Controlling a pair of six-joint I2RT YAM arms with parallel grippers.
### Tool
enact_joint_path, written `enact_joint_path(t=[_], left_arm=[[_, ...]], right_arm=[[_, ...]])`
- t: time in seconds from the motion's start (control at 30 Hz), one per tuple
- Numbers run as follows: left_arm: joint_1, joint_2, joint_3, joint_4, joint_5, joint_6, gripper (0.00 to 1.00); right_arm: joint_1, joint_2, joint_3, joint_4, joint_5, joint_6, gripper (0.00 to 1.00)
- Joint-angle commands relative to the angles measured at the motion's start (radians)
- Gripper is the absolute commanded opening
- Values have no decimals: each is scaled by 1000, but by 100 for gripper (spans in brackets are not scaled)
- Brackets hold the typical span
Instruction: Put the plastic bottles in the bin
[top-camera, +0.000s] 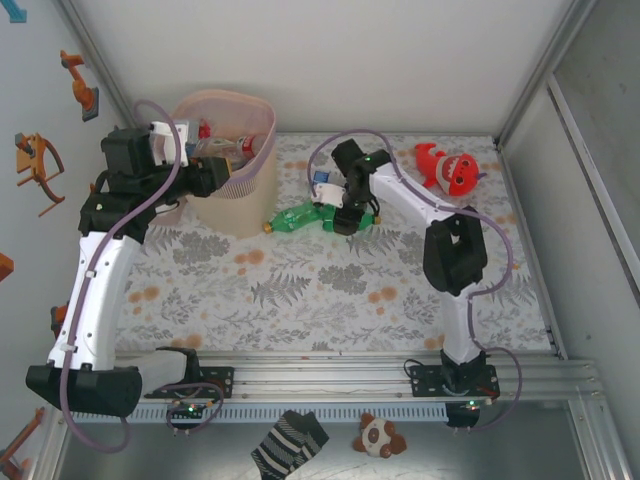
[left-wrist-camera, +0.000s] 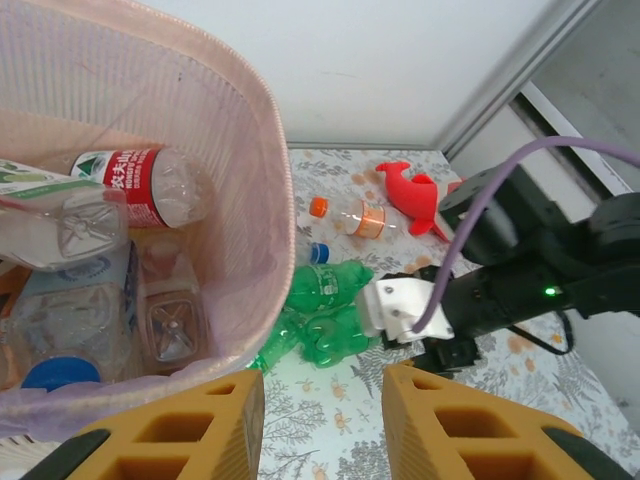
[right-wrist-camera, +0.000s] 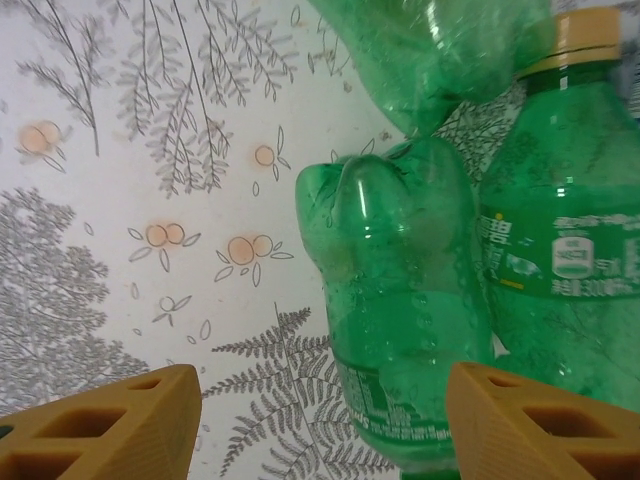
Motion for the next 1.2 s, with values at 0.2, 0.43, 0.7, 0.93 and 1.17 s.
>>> enact_joint_path(t=[0.2, 0.43, 0.7, 0.93, 1.17], left_arm=[[-11, -39, -15, 15, 25, -26, 35], [-16, -45, -16, 10, 22, -29, 35], [-23, -51, -17, 11, 19, -35, 35], [-25, -63, -34, 14, 11, -36, 35], [-28, -68, -49, 22, 13, -40, 35]], right_arm=[[-2, 98, 81, 7, 39, -94, 68], [-2, 139, 73, 20, 42, -123, 68], [-2, 185, 48, 36, 35, -128, 66], [-2, 181, 2, 37, 34, -123, 68], [-2, 150, -26, 38, 16, -76, 60]])
